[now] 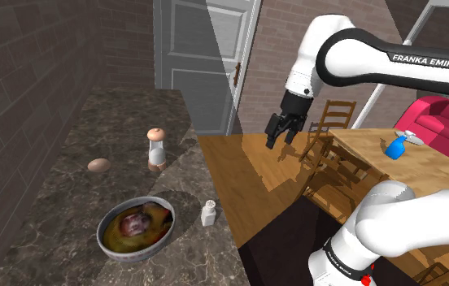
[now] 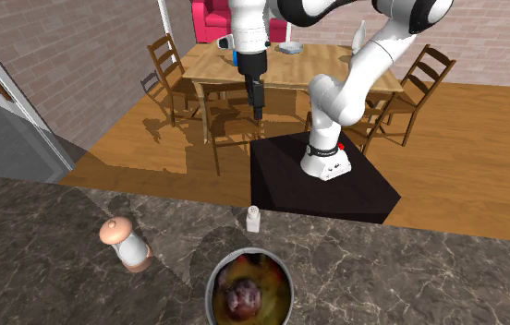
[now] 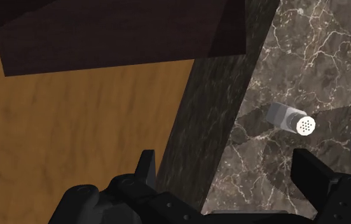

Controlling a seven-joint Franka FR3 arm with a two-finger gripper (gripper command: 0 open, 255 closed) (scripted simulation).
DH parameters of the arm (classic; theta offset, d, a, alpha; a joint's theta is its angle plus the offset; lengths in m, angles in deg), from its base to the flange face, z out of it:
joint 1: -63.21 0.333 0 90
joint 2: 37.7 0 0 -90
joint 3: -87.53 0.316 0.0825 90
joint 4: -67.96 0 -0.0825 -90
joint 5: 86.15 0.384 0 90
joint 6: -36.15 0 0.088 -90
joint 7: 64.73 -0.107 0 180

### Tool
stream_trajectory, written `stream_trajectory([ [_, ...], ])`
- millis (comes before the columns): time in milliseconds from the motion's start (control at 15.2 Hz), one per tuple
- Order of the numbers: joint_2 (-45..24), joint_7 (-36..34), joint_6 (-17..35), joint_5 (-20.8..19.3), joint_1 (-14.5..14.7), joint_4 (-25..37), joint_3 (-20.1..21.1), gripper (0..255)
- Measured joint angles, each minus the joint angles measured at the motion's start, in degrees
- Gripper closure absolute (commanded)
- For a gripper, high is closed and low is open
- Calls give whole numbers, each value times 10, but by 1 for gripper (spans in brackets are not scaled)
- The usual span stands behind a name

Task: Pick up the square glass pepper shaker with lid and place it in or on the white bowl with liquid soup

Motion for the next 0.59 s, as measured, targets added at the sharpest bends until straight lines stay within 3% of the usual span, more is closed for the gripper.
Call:
stream_trajectory([
  [594, -98, -86, 140, 46, 27, -43, 100, 0],
])
